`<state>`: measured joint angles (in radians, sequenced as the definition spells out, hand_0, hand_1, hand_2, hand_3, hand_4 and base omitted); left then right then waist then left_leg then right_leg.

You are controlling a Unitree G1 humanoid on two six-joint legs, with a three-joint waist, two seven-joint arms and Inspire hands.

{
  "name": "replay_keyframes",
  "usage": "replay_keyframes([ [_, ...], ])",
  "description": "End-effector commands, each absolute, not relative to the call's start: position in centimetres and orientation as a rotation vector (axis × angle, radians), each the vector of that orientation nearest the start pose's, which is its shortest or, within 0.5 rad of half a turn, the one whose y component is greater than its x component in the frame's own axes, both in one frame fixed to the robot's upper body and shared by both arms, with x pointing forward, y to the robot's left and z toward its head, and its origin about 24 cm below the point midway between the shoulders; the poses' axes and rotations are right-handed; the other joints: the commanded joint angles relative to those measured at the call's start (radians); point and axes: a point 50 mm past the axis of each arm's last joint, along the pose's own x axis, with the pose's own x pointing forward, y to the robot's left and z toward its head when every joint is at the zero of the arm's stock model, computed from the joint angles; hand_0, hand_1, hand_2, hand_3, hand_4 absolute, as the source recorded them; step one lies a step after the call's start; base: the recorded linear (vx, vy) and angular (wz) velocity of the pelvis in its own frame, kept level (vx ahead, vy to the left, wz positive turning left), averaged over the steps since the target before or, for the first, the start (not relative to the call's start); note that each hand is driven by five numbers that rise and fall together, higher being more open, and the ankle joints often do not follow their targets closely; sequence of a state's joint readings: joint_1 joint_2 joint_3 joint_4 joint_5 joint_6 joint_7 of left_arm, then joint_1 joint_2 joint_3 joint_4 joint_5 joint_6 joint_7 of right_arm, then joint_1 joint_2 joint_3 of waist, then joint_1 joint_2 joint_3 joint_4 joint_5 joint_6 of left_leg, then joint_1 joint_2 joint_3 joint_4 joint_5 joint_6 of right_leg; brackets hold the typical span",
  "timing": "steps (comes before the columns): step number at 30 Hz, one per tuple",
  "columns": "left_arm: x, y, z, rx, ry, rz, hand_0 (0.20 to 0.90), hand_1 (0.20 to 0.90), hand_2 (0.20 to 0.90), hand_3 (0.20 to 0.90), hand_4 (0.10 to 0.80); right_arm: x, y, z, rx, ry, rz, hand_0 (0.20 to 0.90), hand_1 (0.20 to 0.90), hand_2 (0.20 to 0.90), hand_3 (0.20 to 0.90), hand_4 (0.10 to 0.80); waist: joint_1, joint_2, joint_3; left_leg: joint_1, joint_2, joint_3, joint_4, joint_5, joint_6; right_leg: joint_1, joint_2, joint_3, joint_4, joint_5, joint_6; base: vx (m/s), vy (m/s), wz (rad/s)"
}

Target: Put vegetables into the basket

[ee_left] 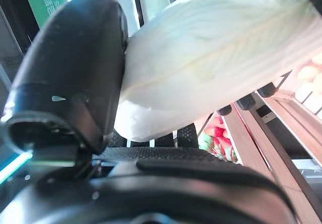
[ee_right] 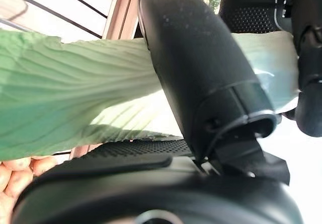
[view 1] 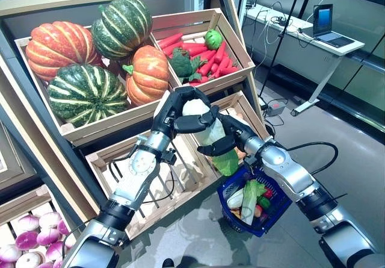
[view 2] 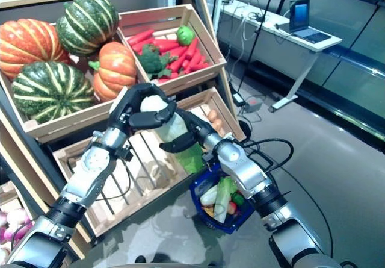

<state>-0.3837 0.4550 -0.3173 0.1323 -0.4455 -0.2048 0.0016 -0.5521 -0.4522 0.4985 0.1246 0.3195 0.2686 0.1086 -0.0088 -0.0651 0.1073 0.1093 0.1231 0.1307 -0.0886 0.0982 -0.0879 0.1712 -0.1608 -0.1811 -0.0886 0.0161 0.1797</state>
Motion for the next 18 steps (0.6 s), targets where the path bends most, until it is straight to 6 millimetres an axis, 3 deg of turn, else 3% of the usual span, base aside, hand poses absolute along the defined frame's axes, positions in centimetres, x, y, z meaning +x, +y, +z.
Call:
replay_keyframes([
  [1, 29.2, 9.3, 19.7, -0.206, -0.656, -0.589, 0.3, 0.3, 0.3, 0.3, 0.4, 34.9, -7.3, 15.6, -0.425, -0.123, 0.514, 0.9, 0.9, 0.9, 0.9, 0.8, 0.036, 0.016, -0.098, 0.013, 0.025, 0.004, 0.001, -0.096, -0.025, -0.021, -0.028, -0.007, 0.011, 0.016, -0.012, 0.0, 0.0, 0.0],
  [8, 28.5, 8.2, 20.3, -0.244, -0.671, -0.641, 0.3, 0.3, 0.3, 0.3, 0.4, 35.0, -6.1, 14.2, -0.391, -0.058, 0.553, 0.9, 0.9, 0.9, 0.9, 0.8, 0.046, 0.016, -0.093, 0.015, 0.025, -0.003, 0.001, -0.098, -0.025, -0.015, -0.032, -0.014, 0.011, 0.013, -0.013, 0.003, 0.0, 0.07],
  [9, 28.4, 8.2, 20.4, -0.245, -0.673, -0.642, 0.3, 0.3, 0.3, 0.3, 0.4, 34.9, -5.9, 13.9, -0.372, -0.046, 0.566, 0.719, 0.719, 0.719, 0.719, 0.679, 0.047, 0.015, -0.093, 0.016, 0.025, -0.003, 0.001, -0.098, -0.025, -0.014, -0.032, -0.015, 0.011, 0.013, -0.013, 0.0, 0.0, 0.0],
  [10, 28.4, 8.2, 20.4, -0.244, -0.674, -0.642, 0.3, 0.3, 0.3, 0.3, 0.4, 34.9, -5.8, 13.9, -0.365, -0.043, 0.571, 0.446, 0.446, 0.446, 0.446, 0.497, 0.048, 0.015, -0.093, 0.016, 0.025, -0.003, 0.001, -0.098, -0.025, -0.013, -0.032, -0.015, 0.011, 0.013, -0.013, 0.0, 0.0, 0.0],
  [11, 28.5, 8.3, 20.4, -0.243, -0.677, -0.639, 0.3, 0.3, 0.3, 0.3, 0.4, 34.9, -5.8, 13.6, -0.349, -0.028, 0.584, 0.3, 0.3, 0.3, 0.3, 0.4, 0.049, 0.015, -0.093, 0.017, 0.025, -0.005, 0.001, -0.099, -0.026, -0.012, -0.032, -0.016, 0.011, 0.012, -0.014, 0.0, 0.0, 0.0],
  [18, 28.6, 8.7, 20.6, -0.243, -0.691, -0.62, 0.3, 0.3, 0.3, 0.3, 0.4, 34.9, -6.2, 13.0, -0.315, 0.01, 0.597, 0.3, 0.3, 0.3, 0.3, 0.4, 0.048, 0.014, -0.096, 0.018, 0.027, -0.006, 0.001, -0.099, -0.028, -0.011, -0.032, -0.017, 0.011, 0.011, -0.015, 0.006, -0.001, 0.03],
])
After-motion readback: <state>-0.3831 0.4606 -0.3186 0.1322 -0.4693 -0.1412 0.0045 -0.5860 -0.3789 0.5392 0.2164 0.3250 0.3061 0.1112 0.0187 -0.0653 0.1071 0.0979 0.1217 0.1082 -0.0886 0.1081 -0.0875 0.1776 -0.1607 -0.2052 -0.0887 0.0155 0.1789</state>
